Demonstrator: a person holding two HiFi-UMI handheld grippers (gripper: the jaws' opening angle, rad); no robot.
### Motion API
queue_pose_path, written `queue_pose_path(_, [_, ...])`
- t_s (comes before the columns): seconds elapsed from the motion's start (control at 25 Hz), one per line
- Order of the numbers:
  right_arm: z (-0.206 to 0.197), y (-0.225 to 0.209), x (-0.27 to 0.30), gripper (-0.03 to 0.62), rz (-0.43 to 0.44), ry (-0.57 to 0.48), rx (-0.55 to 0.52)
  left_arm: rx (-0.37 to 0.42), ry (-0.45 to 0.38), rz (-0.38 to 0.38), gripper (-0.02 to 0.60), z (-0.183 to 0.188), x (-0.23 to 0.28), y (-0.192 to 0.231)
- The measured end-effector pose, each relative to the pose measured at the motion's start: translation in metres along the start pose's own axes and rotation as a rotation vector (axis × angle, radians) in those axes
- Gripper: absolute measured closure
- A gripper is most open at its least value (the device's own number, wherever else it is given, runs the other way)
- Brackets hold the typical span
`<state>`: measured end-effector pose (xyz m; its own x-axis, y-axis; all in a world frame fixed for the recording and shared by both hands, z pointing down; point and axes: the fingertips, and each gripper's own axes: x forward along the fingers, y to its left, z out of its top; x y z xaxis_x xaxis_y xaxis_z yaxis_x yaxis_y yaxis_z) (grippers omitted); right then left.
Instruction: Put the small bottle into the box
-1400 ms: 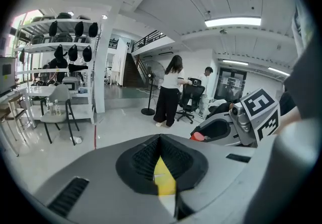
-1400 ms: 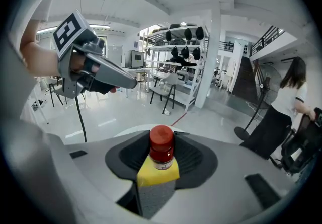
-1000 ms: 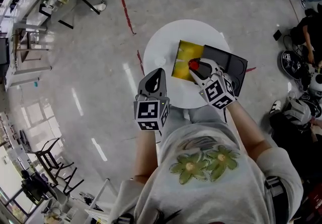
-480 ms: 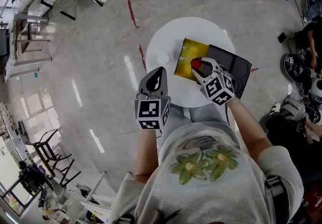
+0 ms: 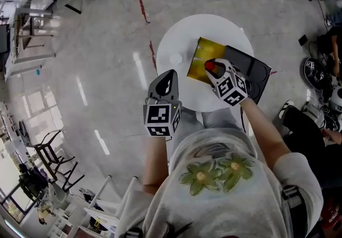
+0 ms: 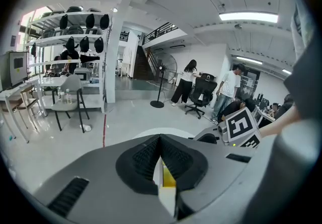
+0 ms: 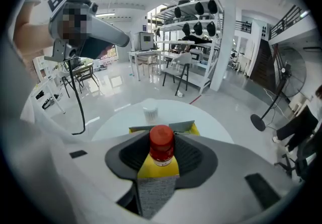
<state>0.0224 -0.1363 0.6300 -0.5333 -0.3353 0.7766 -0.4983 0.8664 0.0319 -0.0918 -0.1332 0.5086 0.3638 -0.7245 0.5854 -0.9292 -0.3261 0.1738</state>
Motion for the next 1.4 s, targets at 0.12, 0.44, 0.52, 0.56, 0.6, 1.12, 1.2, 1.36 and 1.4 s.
queue_pose_path(0.12, [-0.009, 0.000, 0.008, 0.442, 0.007, 0.017, -0.006, -0.004, 0.007, 0.005, 0.578, -0.003, 0.003, 0.001])
queue_pose_path(0.44, [-0.021, 0.002, 0.022, 0.442, 0.020, 0.053, -0.012, -0.013, 0.025, 0.016, 0.578, -0.009, 0.001, 0.007])
queue_pose_path(0.52, [-0.025, 0.001, 0.024, 0.442, 0.020, 0.062, -0.013, -0.015, 0.030, 0.017, 0.578, -0.012, 0.002, 0.006])
queue_pose_path(0.56, [-0.027, 0.001, 0.025, 0.442, 0.019, 0.067, -0.015, -0.015, 0.031, 0.017, 0.578, -0.013, 0.003, 0.006])
queue_pose_path(0.6, [-0.029, 0.001, 0.026, 0.442, 0.019, 0.072, -0.015, -0.016, 0.033, 0.017, 0.578, -0.013, 0.003, 0.005])
queue_pose_path(1.12, [-0.033, 0.001, 0.030, 0.441, -0.005, 0.089, -0.015, -0.013, 0.041, -0.006, 0.578, -0.014, 0.003, 0.001])
queue_pose_path(1.2, [-0.032, 0.002, 0.029, 0.441, -0.014, 0.091, -0.023, -0.011, 0.040, -0.011, 0.578, -0.013, 0.002, 0.000])
queue_pose_path(1.36, [-0.034, 0.001, 0.029, 0.437, -0.036, 0.099, -0.021, -0.008, 0.036, -0.017, 0.578, -0.014, 0.001, -0.001])
queue_pose_path(1.4, [-0.035, 0.001, 0.029, 0.436, -0.039, 0.102, -0.018, -0.007, 0.034, -0.018, 0.578, -0.014, 0.000, -0.001])
